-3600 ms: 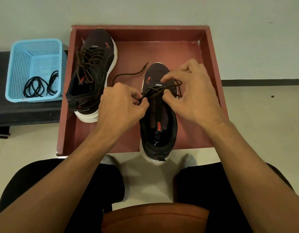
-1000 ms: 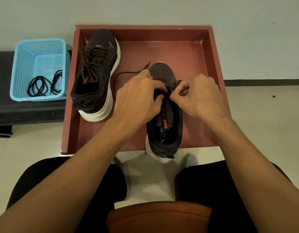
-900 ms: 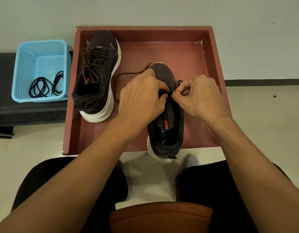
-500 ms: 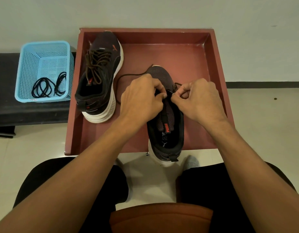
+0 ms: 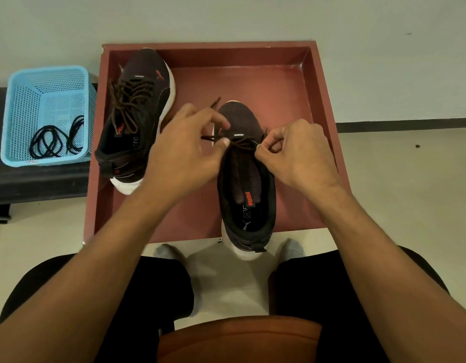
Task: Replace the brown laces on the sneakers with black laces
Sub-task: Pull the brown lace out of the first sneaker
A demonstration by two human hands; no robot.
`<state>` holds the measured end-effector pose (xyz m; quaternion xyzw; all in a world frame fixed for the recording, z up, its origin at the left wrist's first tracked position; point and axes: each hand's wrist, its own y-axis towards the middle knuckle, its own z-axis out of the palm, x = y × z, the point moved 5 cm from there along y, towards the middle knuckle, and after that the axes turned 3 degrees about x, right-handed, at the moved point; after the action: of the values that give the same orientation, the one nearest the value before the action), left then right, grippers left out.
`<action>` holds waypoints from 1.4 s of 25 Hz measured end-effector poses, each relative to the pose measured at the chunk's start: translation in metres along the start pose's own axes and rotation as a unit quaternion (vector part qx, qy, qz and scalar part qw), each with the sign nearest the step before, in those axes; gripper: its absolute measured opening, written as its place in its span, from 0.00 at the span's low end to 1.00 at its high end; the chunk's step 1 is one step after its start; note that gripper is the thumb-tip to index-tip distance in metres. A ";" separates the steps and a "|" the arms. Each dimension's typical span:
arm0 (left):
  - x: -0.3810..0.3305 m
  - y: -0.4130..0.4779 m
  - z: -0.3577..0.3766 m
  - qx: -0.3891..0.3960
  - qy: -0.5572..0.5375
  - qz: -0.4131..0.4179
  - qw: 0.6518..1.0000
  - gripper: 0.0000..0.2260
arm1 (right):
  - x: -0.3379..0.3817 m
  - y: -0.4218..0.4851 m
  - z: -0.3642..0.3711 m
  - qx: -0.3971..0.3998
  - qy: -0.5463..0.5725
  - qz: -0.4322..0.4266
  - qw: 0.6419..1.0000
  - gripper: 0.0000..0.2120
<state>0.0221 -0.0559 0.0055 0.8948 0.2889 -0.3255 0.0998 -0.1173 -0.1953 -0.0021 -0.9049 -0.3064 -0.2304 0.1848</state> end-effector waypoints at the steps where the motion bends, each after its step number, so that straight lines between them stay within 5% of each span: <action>1: -0.012 -0.001 0.007 0.001 0.050 0.047 0.998 0.10 | 0.001 0.000 0.000 0.000 0.000 0.000 1.000 0.06; 5: -0.036 -0.004 0.028 -0.037 0.230 0.094 0.968 0.10 | 0.003 -0.001 -0.001 0.011 -0.003 -0.003 1.000 0.07; 10: -0.032 0.005 0.034 -0.066 0.199 0.029 0.977 0.08 | 0.004 -0.001 -0.001 0.007 0.000 0.000 1.000 0.07; 15: -0.027 0.005 0.033 -0.018 0.185 0.056 0.981 0.08 | 0.006 -0.001 0.001 0.009 0.004 0.001 1.000 0.07; 26: 0.020 -0.006 -0.022 0.009 0.178 -0.027 0.984 0.02 | 0.003 -0.002 0.000 0.000 -0.009 -0.006 1.000 0.05; 30: -0.004 -0.002 -0.008 -0.014 0.143 0.051 0.988 0.10 | 0.004 -0.002 -0.002 0.000 -0.007 -0.008 1.000 0.05; 35: -0.035 0.005 0.029 -0.031 0.238 0.079 0.967 0.12 | 0.006 -0.002 -0.002 0.011 -0.009 -0.012 1.000 0.04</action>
<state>-0.0119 -0.0859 0.0054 0.9629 0.2431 -0.0846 0.0812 -0.1149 -0.1919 0.0028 -0.9011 -0.3218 -0.2209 0.1888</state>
